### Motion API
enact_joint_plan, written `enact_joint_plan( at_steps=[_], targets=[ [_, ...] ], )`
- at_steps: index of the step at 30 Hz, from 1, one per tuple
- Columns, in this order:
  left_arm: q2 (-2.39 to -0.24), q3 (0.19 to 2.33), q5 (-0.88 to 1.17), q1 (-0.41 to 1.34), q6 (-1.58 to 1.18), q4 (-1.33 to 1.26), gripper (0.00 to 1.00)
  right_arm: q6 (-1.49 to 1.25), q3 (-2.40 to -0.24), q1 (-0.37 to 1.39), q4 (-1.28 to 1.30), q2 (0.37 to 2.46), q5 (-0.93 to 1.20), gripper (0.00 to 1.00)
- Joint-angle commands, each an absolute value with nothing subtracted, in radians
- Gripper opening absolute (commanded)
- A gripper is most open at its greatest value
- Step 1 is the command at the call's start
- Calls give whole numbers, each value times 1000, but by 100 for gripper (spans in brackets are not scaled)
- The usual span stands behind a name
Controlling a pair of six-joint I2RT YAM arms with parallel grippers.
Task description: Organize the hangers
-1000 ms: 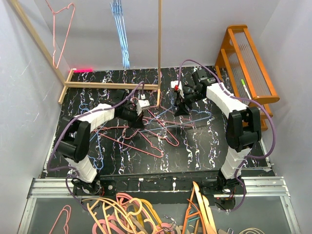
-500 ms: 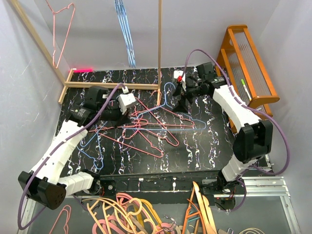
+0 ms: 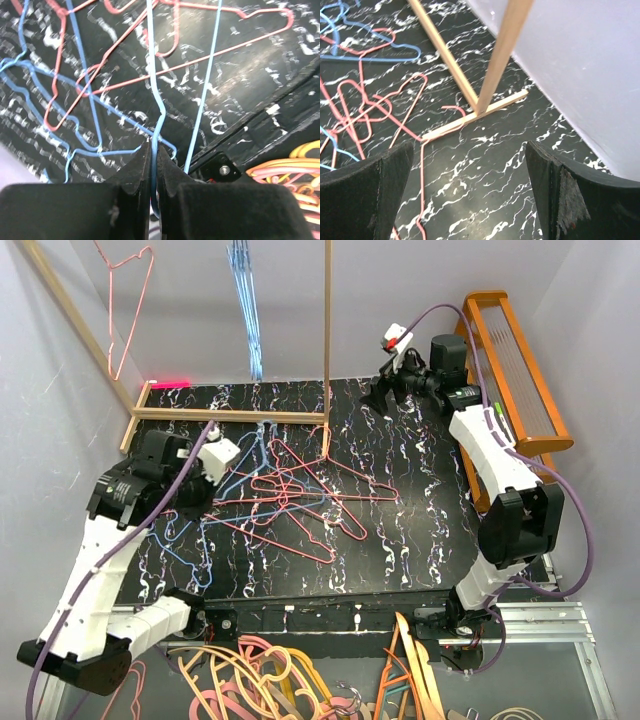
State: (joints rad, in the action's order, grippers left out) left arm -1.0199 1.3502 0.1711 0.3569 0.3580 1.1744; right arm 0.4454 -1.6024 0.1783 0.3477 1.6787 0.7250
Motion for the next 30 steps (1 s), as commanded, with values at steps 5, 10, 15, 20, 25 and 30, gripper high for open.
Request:
enact_joint_plan(
  at_steps=[5,10,15,20,25,30],
  targets=[
    [-991,1566,-103,201,332,1234,0,291,-1707,189,102,1689,656,98],
    [-1011,1709,-136,120,366,1153,0,253,-1703,188,84,1686,688,98],
    [-1092,1861,-147,71,406,1045,0,262,-1679,189,84,1672,679,98],
    [-1096,1841,-172,64,479,859,0,255,-1634,188,65,1648,682,99],
    [-1100,1777,-180,64,627,613,0,194,-1626,188,49,1638,677,99],
    [-1126,1696,-215,64,724,348,0,185,-1613,188,23,1628,700,98]
  ],
)
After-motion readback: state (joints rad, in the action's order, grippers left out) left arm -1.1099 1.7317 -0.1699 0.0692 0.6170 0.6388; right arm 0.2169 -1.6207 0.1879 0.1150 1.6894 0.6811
